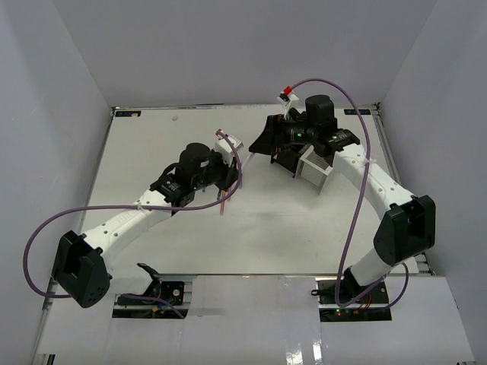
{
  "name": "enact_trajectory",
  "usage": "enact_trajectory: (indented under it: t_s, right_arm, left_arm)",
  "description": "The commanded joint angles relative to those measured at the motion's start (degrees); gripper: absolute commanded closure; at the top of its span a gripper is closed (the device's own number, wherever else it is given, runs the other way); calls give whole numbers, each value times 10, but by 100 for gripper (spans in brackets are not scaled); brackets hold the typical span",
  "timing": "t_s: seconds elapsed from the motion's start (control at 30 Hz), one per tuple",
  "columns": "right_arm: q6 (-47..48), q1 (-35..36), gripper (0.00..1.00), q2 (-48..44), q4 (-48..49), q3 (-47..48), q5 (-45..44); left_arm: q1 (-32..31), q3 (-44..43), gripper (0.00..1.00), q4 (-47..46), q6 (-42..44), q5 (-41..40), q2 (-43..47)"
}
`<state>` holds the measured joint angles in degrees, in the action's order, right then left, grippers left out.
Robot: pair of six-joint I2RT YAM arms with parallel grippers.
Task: Sort the stationery into containers
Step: Place the pen in the storage box.
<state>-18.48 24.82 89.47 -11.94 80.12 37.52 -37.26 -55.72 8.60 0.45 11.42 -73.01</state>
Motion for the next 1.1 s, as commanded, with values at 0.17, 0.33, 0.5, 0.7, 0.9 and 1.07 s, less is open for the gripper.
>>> enact_trajectory:
  t_s: [0.17, 0.33, 0.5, 0.7, 0.9, 1.07]
  right_arm:
    - [-2, 31, 25, 26, -41, 48, 33]
    - [0, 31, 58, 18, -36, 38, 27]
    - [11, 30, 86, 5, -36, 27, 8]
    - [27, -6, 92, -21, -36, 7, -25]
    - [57, -122, 92, -79, -36, -34, -188]
    - [97, -183, 92, -88, -12, -59, -363]
  left_arm:
    - [-1, 4, 98, -53, 26, 40, 30]
    - [-1, 5, 97, -59, 27, 49, 26]
    - [-1, 8, 90, -59, 31, 45, 27]
    - [0, 18, 42, -57, 0, 8, 26]
    - [2, 26, 2, -9, -105, -137, 11]
    - [36, 30, 2, 57, -205, -156, -9]
